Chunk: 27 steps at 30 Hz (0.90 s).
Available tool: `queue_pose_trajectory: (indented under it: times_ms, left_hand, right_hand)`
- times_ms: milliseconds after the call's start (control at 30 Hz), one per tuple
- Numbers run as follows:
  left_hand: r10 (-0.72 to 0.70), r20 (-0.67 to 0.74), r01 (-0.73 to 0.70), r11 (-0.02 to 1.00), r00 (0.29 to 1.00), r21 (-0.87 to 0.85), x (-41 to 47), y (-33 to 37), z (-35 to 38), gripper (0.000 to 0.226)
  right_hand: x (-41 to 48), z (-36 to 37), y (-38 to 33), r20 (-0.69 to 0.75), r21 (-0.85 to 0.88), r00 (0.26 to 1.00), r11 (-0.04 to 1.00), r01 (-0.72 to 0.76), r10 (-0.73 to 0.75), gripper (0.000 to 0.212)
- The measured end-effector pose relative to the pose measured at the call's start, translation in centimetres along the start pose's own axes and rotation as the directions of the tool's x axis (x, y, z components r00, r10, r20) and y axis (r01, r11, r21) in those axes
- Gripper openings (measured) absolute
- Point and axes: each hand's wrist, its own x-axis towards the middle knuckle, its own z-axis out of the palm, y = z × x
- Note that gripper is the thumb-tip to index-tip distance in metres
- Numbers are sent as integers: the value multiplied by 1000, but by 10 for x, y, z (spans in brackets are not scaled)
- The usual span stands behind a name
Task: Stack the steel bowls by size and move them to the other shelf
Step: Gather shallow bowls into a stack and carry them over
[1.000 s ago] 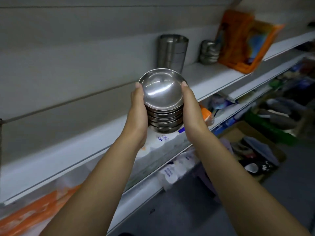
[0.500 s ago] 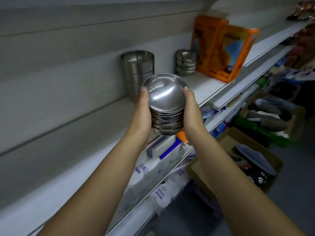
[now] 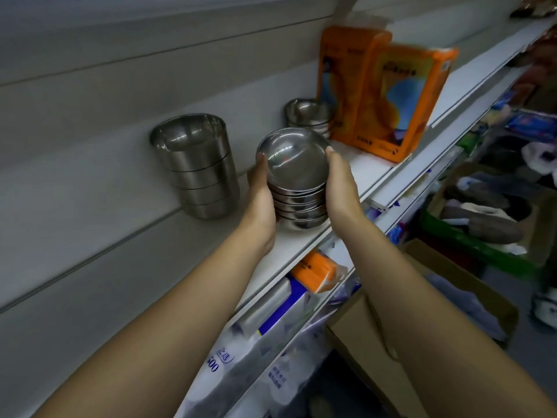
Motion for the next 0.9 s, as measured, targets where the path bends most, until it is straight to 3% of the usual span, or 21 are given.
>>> queue_pose_trajectory:
  times_ms: [100, 300, 567, 667, 767, 900]
  left_hand:
    - [28, -81, -28, 1000, 996, -10, 30, -7, 14, 86]
    - [82, -239, -84, 996, 967, 5, 73, -17, 32, 61]
    - [202, -350, -164, 977, 915, 137, 113, -18, 31, 51]
    - [248, -383, -175, 961, 890, 214, 122, -12, 26, 53]
    - [263, -434, -172, 956, 862, 238, 133, -5, 25, 72]
    - [246, -451, -162, 963, 858, 216, 147, -1, 25, 48]
  right_hand:
    - [33, -3, -4, 43, 0, 998, 999, 44, -44, 68]
    - [91, 2, -2, 183, 9, 982, 999, 44, -45, 64]
    - [151, 27, 4, 334, 99, 940, 994, 37, -68, 36]
    - [160, 37, 7, 373, 144, 921, 988, 60, -110, 34]
    - [166, 51, 9, 352, 169, 924, 981, 93, -148, 38]
    - [173, 63, 6, 297, 159, 941, 981, 116, -159, 51]
